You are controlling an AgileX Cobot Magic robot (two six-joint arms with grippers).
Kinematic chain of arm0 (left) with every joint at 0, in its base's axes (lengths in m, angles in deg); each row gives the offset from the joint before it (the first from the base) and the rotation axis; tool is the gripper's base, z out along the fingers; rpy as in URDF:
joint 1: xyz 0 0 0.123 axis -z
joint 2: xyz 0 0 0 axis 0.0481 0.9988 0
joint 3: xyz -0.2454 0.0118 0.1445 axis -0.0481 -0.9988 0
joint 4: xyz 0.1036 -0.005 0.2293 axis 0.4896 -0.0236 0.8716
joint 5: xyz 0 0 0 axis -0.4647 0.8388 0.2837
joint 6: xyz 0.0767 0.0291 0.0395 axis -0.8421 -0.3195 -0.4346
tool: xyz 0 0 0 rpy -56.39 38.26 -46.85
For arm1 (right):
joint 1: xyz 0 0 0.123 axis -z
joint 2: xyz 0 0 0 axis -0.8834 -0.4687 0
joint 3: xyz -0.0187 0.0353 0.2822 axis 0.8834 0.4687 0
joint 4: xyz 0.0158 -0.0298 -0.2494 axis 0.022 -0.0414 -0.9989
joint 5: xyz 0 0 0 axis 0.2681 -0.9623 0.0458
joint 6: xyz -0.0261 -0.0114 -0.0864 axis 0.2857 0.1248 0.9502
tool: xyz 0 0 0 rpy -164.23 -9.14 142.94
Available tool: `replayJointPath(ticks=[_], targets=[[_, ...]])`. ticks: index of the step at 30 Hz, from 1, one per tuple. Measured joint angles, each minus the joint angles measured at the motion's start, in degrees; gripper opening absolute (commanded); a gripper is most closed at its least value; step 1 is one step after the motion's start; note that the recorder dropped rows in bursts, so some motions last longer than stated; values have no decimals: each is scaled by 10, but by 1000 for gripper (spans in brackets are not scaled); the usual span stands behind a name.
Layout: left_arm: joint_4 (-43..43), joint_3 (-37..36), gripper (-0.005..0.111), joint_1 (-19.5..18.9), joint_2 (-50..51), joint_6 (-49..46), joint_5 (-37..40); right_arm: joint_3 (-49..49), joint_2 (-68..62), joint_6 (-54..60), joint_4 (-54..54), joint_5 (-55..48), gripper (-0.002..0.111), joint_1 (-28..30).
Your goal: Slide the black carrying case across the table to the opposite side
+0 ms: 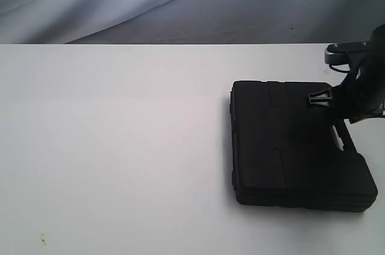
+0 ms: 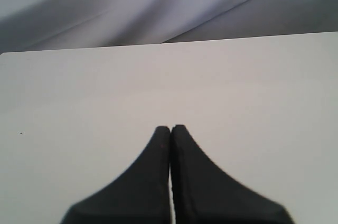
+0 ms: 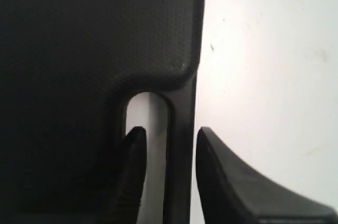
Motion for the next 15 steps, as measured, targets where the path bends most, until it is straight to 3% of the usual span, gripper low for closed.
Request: replayJointPath(ticks=[6, 13, 15], targets=[[0, 0, 0, 0, 0, 0, 0, 1, 67, 0, 0, 8, 29, 0], [0, 0, 0, 0, 0, 0, 0, 1, 184, 35, 0, 46, 1, 0], [0, 0, 0, 0, 0, 0, 0, 19, 251, 54, 2, 97, 0, 0]])
